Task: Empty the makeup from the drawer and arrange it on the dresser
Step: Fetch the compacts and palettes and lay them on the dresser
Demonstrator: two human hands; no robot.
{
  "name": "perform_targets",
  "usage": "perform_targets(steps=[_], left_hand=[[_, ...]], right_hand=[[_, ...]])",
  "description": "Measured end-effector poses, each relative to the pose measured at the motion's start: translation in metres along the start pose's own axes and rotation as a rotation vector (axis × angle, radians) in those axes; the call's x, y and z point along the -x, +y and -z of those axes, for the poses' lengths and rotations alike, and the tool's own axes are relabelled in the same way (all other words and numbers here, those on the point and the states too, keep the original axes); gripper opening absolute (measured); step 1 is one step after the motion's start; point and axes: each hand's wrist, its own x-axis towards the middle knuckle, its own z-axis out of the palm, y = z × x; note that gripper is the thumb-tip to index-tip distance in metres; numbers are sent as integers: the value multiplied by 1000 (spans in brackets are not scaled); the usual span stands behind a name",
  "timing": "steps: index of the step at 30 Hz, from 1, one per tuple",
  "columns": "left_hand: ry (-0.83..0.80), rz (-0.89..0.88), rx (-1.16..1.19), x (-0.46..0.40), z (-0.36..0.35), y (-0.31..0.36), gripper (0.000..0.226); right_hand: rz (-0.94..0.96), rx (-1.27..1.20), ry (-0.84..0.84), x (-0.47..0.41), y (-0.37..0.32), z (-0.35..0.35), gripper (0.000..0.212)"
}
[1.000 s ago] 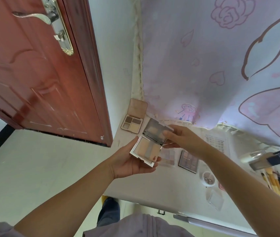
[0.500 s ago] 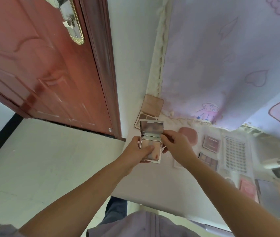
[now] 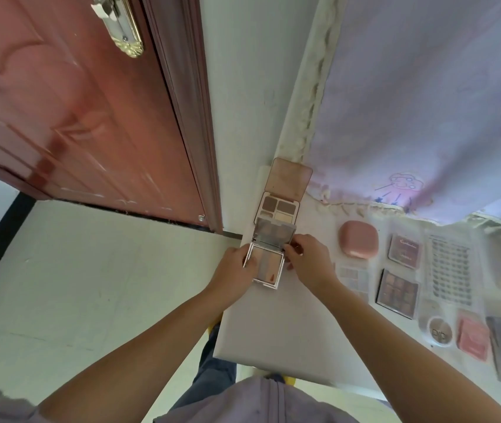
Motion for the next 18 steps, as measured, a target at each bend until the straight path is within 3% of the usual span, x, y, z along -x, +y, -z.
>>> perform_targets(steps=[10, 13, 16, 18], left_hand=[[-4, -41, -142, -11, 3, -1, 34], [106, -60, -176, 1, 3, 4, 33], [271, -274, -155, 20, -9, 16, 18], [165, -407, -109, 30, -30, 26, 15]], right_hand=[[-71, -63, 13, -6, 3, -3, 15], [-43, -68, 37, 6, 15, 16, 23], [3, 90, 128, 26, 47, 55, 19], [42, 291, 35, 40, 70, 77, 22]])
